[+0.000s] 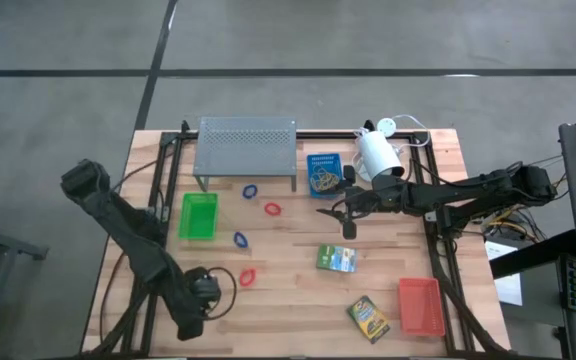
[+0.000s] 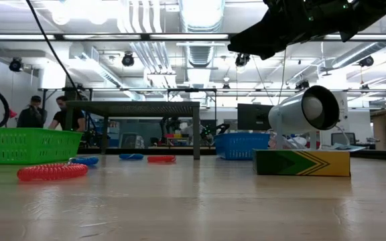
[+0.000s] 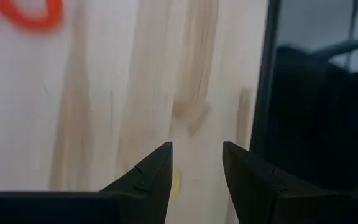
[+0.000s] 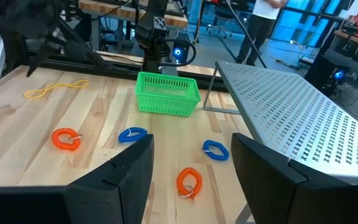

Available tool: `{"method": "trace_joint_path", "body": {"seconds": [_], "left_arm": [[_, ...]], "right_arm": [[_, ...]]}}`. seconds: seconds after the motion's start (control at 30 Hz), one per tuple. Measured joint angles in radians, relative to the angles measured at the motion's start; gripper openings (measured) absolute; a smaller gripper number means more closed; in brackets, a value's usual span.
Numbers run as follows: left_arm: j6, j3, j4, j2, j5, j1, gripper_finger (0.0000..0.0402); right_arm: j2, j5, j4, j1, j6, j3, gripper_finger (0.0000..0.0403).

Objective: Pick & Place Office Desk Supplies
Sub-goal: Put the yellow rubber band into the blue bin

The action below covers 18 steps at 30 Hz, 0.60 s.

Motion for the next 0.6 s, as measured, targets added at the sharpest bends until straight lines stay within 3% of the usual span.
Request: {"method": "trace_joint_path", "body": {"seconds": [0.27,0.6], "left_arm": [[-0.037,0.000,-0.077,0.102,0.170,-0.043,0.0143],[-0.001,0.000,-0.116,0.203,0.222,-0.074,0.0128]], "right_arm": [[0.000,0.000,0.000,0.000,-0.001,0.000,0.0212],[0.000,0.000,0.000,0.000,-0.001,0.000,0.0212]]}}
